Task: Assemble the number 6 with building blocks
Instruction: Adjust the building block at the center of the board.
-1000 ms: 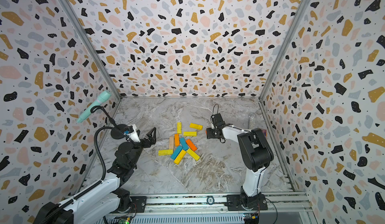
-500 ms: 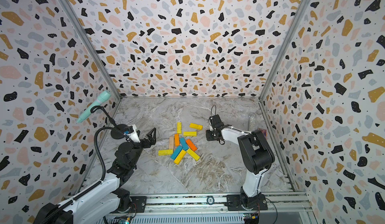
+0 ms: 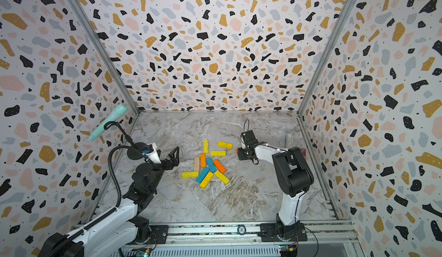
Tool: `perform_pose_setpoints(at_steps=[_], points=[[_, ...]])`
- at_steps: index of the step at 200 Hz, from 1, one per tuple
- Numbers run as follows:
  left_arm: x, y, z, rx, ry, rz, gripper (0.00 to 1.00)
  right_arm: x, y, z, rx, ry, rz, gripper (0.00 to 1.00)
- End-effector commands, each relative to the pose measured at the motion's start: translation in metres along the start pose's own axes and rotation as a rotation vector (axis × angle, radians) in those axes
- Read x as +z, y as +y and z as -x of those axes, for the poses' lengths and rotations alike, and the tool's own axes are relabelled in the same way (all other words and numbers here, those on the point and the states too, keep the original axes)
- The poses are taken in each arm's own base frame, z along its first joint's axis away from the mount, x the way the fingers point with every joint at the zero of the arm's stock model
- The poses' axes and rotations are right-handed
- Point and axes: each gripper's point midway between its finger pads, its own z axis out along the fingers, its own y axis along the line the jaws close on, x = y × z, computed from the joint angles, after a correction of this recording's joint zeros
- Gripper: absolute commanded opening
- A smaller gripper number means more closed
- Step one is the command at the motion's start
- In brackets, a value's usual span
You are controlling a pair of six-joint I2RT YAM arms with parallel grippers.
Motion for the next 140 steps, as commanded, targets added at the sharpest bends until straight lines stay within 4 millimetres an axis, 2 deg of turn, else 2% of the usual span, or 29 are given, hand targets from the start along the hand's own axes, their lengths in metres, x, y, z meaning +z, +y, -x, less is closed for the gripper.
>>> perform_pose_setpoints(at_steps=[1, 93, 113, 123, 140], points=[[0.000, -0.004, 0.014, 0.000, -0.042, -0.008, 1.00, 0.009, -0.008, -0.007, 0.001, 0.041, -0.026, 0.40], [-0.001, -0.005, 0.014, -0.002, -0.043, -0.012, 0.99, 0.014, -0.007, -0.004, 0.003, 0.045, -0.021, 0.41], [-0.001, -0.005, 0.014, 0.000, -0.043, -0.011, 0.99, -0.003, 0.005, 0.005, -0.013, 0.016, 0.016, 0.42], [-0.001, -0.005, 0.015, 0.000, -0.044, -0.010, 1.00, -0.021, 0.020, 0.015, -0.059, -0.028, 0.051, 0.43], [-0.001, -0.005, 0.014, 0.001, -0.041, -0.009, 0.99, -0.050, 0.047, 0.030, -0.177, -0.100, 0.106, 0.50]])
